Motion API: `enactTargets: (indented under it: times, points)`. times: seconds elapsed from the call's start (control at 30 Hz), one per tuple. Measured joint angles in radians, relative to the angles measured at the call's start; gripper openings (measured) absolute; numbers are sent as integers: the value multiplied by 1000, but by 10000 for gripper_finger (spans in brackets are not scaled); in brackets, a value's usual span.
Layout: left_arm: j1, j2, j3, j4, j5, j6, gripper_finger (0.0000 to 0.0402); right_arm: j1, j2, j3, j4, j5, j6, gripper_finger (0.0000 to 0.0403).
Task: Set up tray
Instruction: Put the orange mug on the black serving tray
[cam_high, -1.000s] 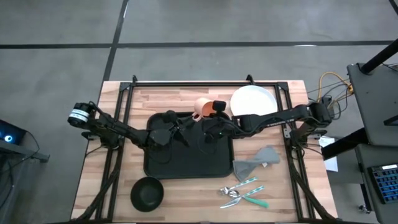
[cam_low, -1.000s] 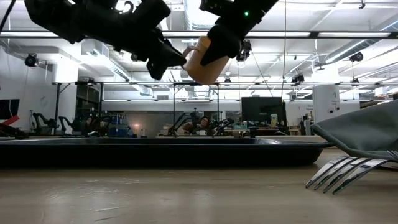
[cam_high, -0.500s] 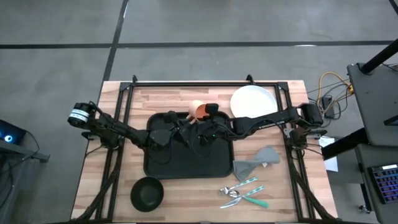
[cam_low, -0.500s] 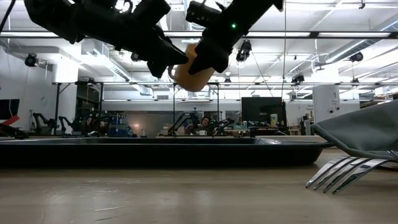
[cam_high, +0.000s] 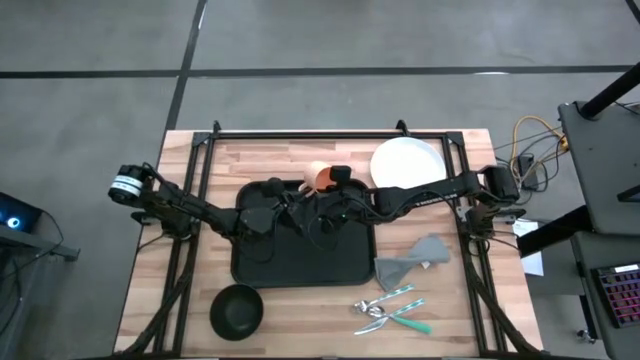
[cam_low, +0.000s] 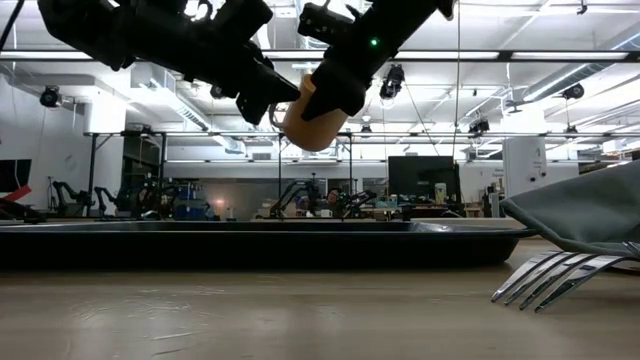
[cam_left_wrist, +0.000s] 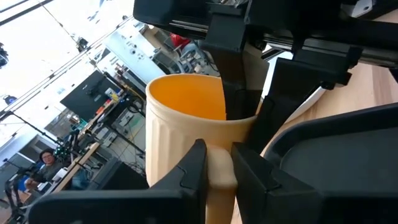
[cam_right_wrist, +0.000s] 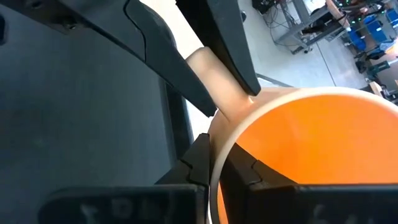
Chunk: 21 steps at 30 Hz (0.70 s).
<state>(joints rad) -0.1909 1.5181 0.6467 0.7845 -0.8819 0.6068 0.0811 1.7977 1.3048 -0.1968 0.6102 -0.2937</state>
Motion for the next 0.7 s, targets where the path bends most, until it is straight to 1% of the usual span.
enactTargets:
  times: [0.2, 0.4, 0.53, 0.7]
  points:
    - [-1, 0, -2, -13, 2, 5, 33, 1, 0, 0, -18, -13, -2, 35]
    - [0, 2, -18, -18, -10, -18, 33, 3, -5, 1, -10, -16, 6, 76]
    - [0, 2, -29, -14, -16, -47, 33, 8, -28, 1, -42, -8, 10, 105]
    - [-2, 1, -45, -14, -73, -82, 33, 9, -92, 2, -115, 18, 54, 132]
